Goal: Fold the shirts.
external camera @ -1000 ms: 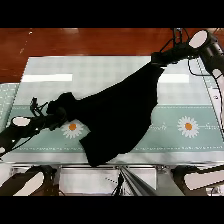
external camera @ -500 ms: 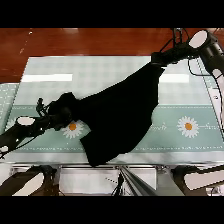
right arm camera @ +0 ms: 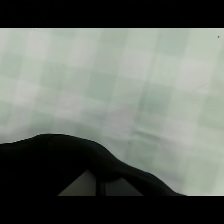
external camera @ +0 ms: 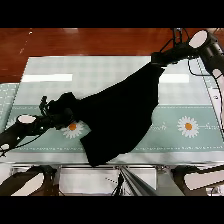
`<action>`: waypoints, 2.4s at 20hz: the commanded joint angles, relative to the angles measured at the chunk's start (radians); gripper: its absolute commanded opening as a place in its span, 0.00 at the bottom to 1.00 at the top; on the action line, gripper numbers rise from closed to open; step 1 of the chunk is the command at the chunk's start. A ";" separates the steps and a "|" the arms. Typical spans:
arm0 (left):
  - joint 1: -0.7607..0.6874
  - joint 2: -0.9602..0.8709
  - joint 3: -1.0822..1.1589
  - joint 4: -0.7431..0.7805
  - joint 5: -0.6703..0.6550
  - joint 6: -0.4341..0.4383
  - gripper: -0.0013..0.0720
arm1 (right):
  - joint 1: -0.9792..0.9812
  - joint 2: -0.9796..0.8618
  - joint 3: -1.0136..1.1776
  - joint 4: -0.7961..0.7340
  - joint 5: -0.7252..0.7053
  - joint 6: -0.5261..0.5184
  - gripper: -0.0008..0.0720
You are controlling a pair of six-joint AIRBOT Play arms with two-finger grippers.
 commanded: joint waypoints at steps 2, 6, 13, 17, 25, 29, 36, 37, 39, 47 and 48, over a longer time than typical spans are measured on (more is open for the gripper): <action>0.000 -0.059 0.015 -0.104 -0.010 0.040 0.23 | 0.001 0.000 0.001 0.002 0.000 0.007 0.03; 0.000 -0.109 0.015 -0.112 -0.076 0.076 0.06 | 0.001 0.000 0.001 0.002 0.001 0.007 0.03; 0.006 0.025 0.202 -0.112 -0.265 0.098 0.06 | 0.000 0.037 0.002 -0.005 -0.006 0.001 0.03; 0.087 0.224 0.457 -0.112 -0.377 0.035 0.06 | 0.000 0.177 0.002 -0.013 -0.053 -0.021 0.03; 0.399 0.396 1.028 -0.112 -0.524 -0.080 0.06 | 0.000 0.624 0.002 -0.055 -0.199 -0.018 0.03; 0.461 0.404 1.365 -0.104 -0.528 -0.101 0.06 | 0.000 0.863 0.002 -0.117 -0.366 0.058 0.03; 0.480 0.479 1.670 0.286 -0.577 -0.254 0.06 | 0.000 1.114 0.002 -0.471 -0.248 0.266 0.03; 0.480 0.498 1.670 0.343 -0.615 -0.273 0.06 | 0.000 1.130 0.002 -0.481 -0.187 0.283 0.03; 0.480 0.526 1.670 0.427 -0.734 -0.299 0.06 | 0.000 1.148 0.002 -0.478 -0.092 0.287 0.03; 0.480 0.549 1.671 0.450 -0.889 -0.323 0.06 | 0.000 1.150 0.014 -0.499 -0.106 0.285 0.03; 0.480 0.558 1.671 0.450 -0.889 -0.323 0.06 | 0.000 1.149 0.036 -0.500 -0.108 0.283 0.03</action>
